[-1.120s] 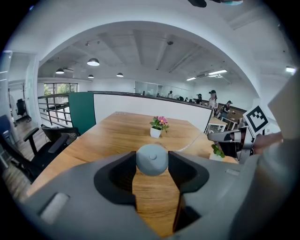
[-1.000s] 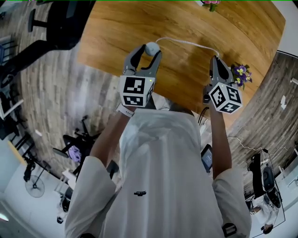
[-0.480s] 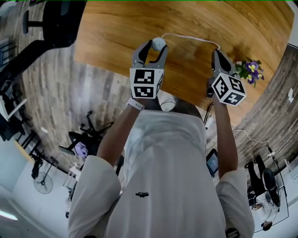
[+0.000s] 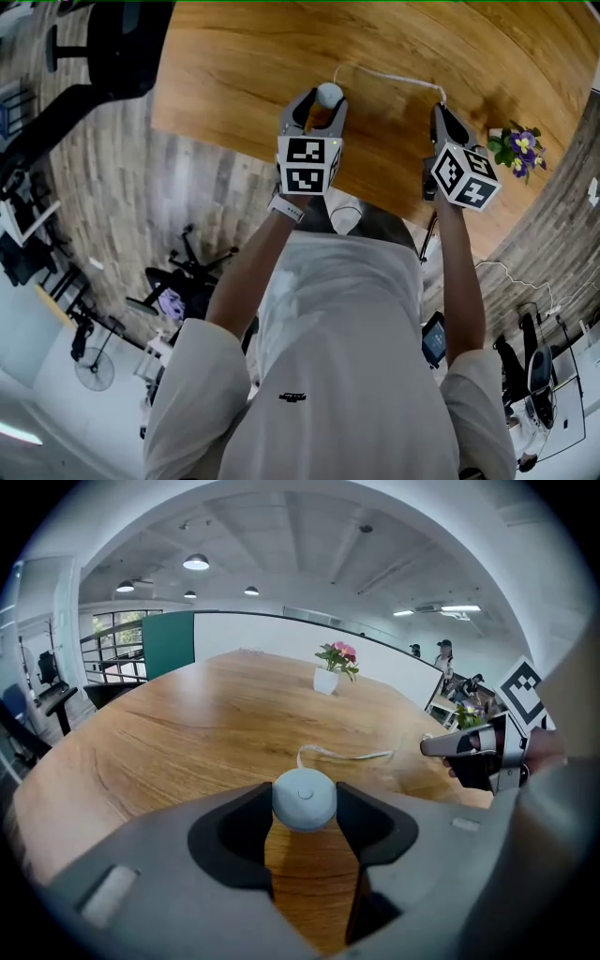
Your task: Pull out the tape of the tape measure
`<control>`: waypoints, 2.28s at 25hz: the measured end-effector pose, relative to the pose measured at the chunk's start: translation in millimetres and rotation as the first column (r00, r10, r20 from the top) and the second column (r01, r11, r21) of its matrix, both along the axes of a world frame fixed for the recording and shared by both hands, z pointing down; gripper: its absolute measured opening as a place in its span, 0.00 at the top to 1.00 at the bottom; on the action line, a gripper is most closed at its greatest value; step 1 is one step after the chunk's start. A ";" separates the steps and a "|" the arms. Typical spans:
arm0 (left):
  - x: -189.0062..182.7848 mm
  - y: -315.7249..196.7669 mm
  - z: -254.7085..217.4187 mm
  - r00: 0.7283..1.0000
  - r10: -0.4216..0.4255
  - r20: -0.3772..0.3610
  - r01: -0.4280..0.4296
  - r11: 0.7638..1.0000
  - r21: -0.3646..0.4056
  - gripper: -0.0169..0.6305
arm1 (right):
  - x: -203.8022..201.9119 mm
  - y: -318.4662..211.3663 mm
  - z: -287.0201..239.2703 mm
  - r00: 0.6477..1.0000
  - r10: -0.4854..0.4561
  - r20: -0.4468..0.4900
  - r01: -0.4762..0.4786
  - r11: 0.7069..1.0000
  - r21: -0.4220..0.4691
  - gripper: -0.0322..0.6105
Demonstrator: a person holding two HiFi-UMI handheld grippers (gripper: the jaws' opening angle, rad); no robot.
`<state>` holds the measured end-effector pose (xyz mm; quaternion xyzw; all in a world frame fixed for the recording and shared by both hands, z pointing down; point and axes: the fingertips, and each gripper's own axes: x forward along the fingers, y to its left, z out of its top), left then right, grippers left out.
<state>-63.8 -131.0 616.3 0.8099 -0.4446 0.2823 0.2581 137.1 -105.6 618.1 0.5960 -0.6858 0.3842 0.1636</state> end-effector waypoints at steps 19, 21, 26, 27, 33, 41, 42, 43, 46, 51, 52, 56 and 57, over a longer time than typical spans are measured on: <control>-3.6 0.4 24.8 0.997 -0.023 0.078 0.024 1.000 -0.010 0.61 | 3.2 17.3 39.3 0.992 -0.033 -0.123 0.014 0.988 -0.156 0.93; -4.4 0.3 25.5 0.996 -0.030 0.081 0.031 0.999 -0.010 0.61 | 2.2 16.9 39.9 0.992 -0.029 -0.123 0.009 0.988 -0.156 0.93; -2.4 1.5 25.6 0.997 -0.029 0.069 0.030 0.999 -0.014 0.60 | -0.9 17.9 38.4 0.995 -0.027 -0.096 0.013 0.990 -0.141 0.86; -2.1 1.9 25.6 0.998 -0.030 0.060 0.031 0.999 -0.018 0.59 | -1.2 18.5 38.5 0.995 -0.034 -0.096 0.020 0.990 -0.140 0.85; -4.1 7.5 26.3 0.999 -0.035 0.033 0.037 0.999 -0.039 0.57 | -3.4 20.2 38.6 0.994 -0.057 -0.091 0.044 0.988 -0.146 0.79; -5.0 12.9 14.9 0.998 -0.056 0.010 0.057 0.998 -0.029 0.56 | -3.2 21.7 29.8 0.995 -0.055 -0.085 0.045 0.992 -0.122 0.72; -5.5 13.4 12.9 0.998 -0.060 0.007 0.060 0.998 -0.029 0.56 | -2.8 22.1 27.9 0.995 -0.054 -0.083 0.044 0.992 -0.118 0.72; -6.4 13.3 10.9 0.998 -0.062 0.007 0.063 0.998 -0.028 0.56 | -2.8 21.8 25.9 0.996 -0.051 -0.079 0.042 0.993 -0.113 0.72; -10.1 11.0 4.1 0.998 -0.066 0.007 0.066 0.998 -0.020 0.58 | -4.6 19.1 19.2 0.997 -0.046 -0.066 0.040 0.995 -0.091 0.72; -7.8 14.8 -10.1 0.999 -0.035 0.011 0.035 0.999 -0.004 0.67 | -13.6 19.8 3.7 0.989 -0.109 -0.104 0.103 0.993 -0.061 0.69; -7.4 15.1 -13.7 0.999 -0.035 0.007 0.035 0.999 0.001 0.68 | -16.4 19.0 -0.4 0.987 -0.123 -0.107 0.118 0.992 -0.052 0.69; -6.2 16.3 -28.3 0.998 -0.053 -0.025 0.053 0.999 0.007 0.68 | -23.7 15.0 -16.9 0.984 -0.148 -0.104 0.147 0.989 -0.017 0.69; -6.5 17.0 -32.0 0.998 -0.057 -0.030 0.057 0.998 0.009 0.69 | -25.1 14.3 -20.5 0.984 -0.151 -0.098 0.151 0.989 -0.012 0.69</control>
